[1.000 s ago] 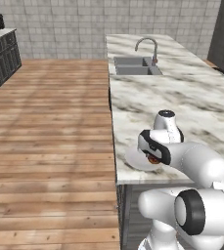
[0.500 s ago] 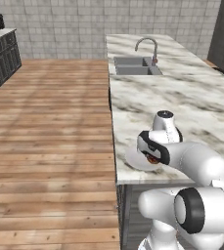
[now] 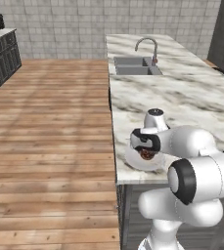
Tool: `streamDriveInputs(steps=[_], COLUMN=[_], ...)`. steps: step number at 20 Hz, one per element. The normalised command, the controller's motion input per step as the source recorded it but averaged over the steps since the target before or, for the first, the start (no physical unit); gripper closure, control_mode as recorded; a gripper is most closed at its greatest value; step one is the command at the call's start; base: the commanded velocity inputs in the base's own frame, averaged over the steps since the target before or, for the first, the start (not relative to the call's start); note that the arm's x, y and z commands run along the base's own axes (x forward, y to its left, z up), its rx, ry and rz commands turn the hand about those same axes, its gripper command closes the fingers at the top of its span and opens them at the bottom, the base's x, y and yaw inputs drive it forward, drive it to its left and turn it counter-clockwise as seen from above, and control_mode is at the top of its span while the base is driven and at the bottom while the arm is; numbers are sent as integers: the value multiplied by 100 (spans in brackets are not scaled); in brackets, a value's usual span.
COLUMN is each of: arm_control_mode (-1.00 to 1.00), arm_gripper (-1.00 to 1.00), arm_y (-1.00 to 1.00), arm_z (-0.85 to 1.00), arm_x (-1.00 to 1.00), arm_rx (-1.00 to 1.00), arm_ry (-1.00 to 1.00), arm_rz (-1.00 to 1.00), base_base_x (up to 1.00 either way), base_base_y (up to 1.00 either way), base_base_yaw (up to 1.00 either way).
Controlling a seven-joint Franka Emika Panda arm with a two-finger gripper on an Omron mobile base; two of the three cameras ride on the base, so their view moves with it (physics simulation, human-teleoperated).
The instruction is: Take the baked cake out of the oven and place it on the plate for cooling. Then close the oven door.
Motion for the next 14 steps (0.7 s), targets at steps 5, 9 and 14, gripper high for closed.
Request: streamDriveInputs(steps=[5, 9, 14], arm_control_mode=[-100, -100, -100], arm_gripper=[100, 100, 100], arm_y=[2, -1, -1], arm_z=[-1, -13, -20], arm_x=[23, 14, 15], arm_rx=[0, 1, 6], arm_ry=[7, 6, 5], arm_rz=[-3, -6, -7], base_base_x=[0, 0, 0], base_base_y=[0, 0, 0], base_base_yaw=[0, 0, 0])
